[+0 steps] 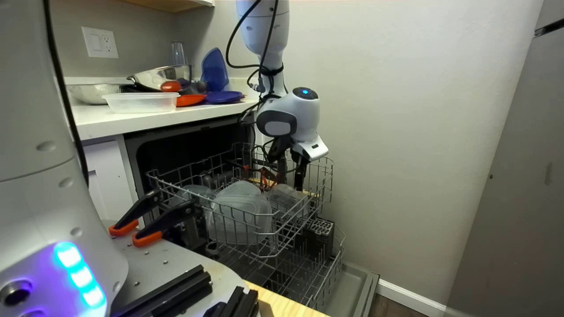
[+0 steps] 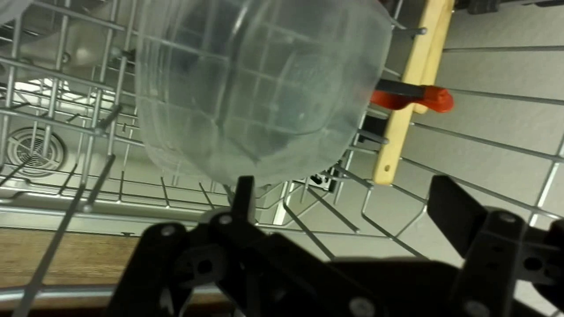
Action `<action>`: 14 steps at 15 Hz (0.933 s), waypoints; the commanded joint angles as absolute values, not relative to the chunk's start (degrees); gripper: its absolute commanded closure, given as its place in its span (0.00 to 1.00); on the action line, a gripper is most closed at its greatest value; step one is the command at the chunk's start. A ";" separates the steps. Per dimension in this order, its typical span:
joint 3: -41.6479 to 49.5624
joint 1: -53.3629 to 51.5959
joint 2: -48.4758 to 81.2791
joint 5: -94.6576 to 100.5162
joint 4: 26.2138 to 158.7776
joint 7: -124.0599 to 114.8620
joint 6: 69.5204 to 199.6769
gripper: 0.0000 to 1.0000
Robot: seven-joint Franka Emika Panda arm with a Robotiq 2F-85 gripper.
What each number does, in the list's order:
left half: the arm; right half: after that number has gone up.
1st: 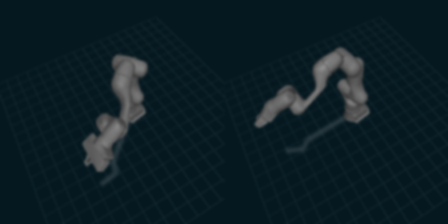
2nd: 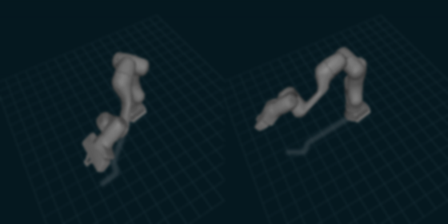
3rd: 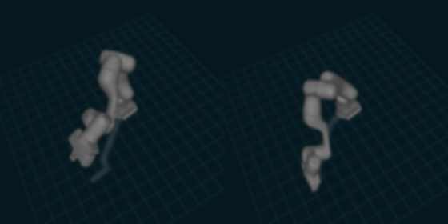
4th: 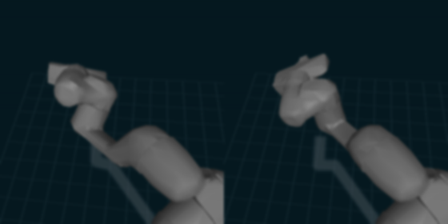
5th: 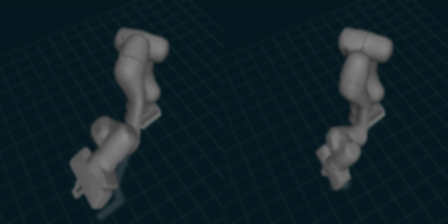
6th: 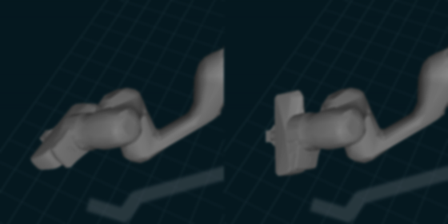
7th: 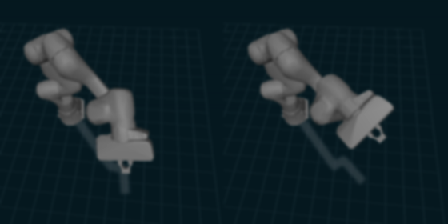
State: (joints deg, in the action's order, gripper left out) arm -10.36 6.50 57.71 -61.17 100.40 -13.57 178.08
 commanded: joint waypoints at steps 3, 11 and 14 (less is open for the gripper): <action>-3.72 2.44 57.01 -59.40 100.57 -21.15 166.89 0.00; 0.42 -0.34 56.64 -57.69 99.44 -26.64 158.81 0.00; -0.03 -0.28 56.29 -57.75 98.93 -27.39 157.37 0.00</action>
State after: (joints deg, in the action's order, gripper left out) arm -0.43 0.18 57.90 -58.60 98.20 -24.72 160.03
